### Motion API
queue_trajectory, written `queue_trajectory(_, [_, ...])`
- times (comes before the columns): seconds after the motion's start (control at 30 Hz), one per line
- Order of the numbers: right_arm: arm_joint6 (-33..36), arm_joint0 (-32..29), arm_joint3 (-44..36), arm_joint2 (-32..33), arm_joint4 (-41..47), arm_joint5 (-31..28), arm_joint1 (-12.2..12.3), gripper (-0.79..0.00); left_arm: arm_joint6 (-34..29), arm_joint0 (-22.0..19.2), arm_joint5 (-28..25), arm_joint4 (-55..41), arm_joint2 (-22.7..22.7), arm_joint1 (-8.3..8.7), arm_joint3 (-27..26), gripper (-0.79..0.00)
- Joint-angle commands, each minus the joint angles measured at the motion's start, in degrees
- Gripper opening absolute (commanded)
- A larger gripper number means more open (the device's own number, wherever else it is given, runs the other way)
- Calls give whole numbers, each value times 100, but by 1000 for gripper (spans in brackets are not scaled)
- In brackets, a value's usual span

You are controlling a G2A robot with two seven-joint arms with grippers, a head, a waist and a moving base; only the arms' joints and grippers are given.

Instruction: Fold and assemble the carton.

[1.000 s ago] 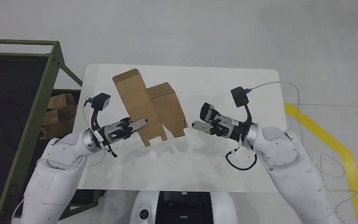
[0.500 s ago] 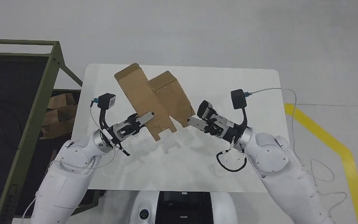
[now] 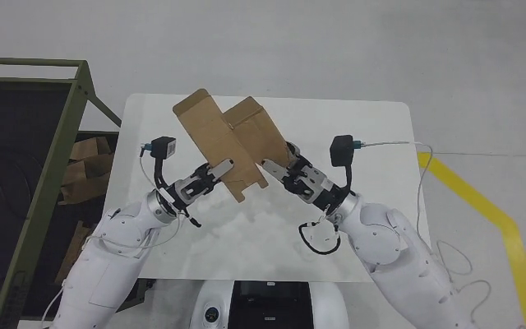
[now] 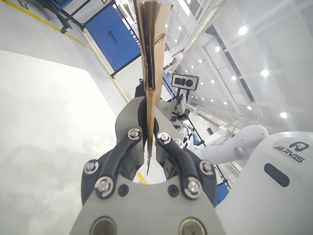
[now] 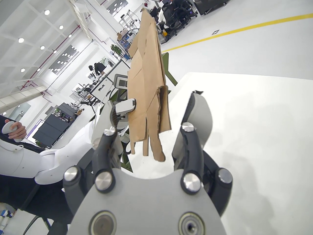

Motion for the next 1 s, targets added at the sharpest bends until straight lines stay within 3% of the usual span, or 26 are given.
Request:
queue_trajectory(0.0, [-61, 3, 5, -26, -14, 5, -16, -449, 8, -2, -10, 11, 12, -4, -9, -785])
queue_trajectory(0.17, [-124, 32, 39, -49, 36, -25, -49, -582, 14, -19, -36, 10, 23, -10, -12, -785])
queue_trajectory(0.2, [-127, 35, 50, -50, 55, -40, -54, -662, 27, -23, -55, 6, 22, -12, -16, -785])
queue_trajectory(0.33, [-123, 37, 80, -30, 177, -122, -71, -785, 49, -25, -119, 3, 23, -18, -2, -785])
queue_trajectory(0.97, [147, 99, 374, 63, 1088, -520, -142, -785, -102, -66, -316, -206, 70, -31, 91, -785])
